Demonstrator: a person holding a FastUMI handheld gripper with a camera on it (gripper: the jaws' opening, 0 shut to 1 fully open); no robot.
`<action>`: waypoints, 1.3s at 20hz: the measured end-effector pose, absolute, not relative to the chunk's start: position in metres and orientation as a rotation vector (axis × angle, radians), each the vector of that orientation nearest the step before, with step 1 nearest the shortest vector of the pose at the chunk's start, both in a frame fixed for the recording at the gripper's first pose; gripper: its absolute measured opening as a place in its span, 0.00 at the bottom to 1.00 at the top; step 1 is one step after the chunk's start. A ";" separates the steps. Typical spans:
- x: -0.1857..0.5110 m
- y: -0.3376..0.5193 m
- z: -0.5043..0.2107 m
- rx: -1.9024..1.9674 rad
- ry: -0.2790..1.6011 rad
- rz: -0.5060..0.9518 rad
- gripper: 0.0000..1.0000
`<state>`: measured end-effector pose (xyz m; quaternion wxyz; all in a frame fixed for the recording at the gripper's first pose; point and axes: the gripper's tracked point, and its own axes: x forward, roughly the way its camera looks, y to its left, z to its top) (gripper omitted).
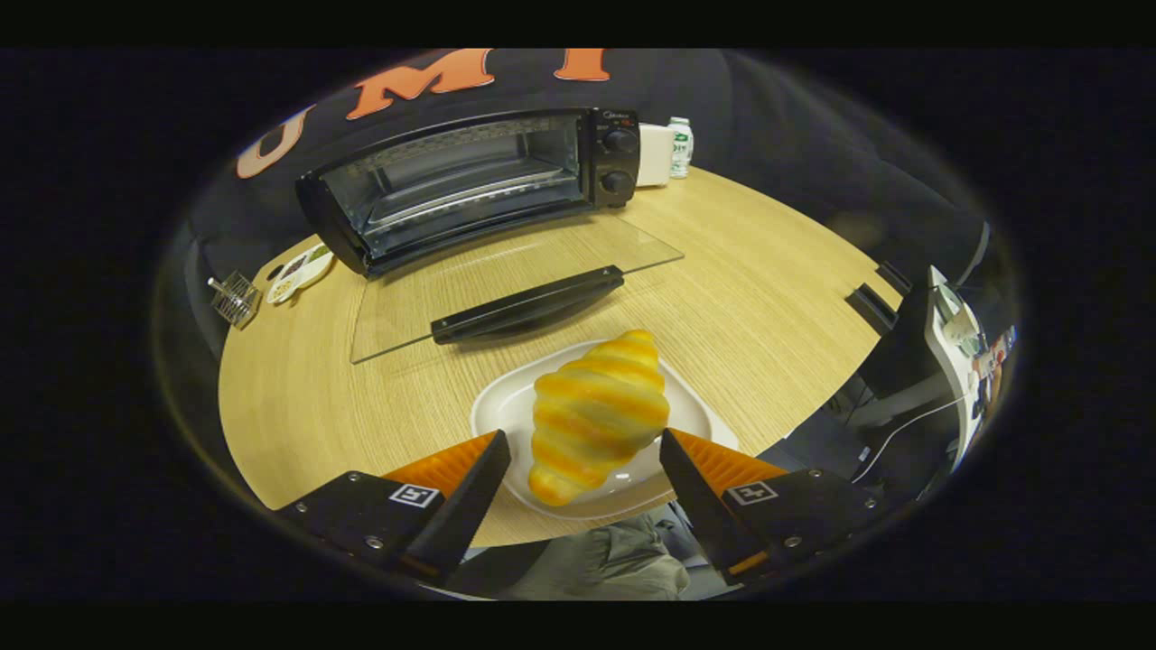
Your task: Open the toaster oven, put the food inside, and close the toaster oven door.
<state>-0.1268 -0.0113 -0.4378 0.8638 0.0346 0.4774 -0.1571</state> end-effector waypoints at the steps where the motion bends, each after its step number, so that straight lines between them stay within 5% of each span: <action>1: -0.127 -0.013 -0.440 0.068 1.006 -0.332 0.99; 4: -0.136 -0.013 -0.452 0.091 1.052 -0.340 0.97; 11: -0.137 -0.008 -0.450 0.180 1.046 -0.331 0.58; 26: -0.079 -0.001 -0.341 0.579 0.800 -0.185 0.54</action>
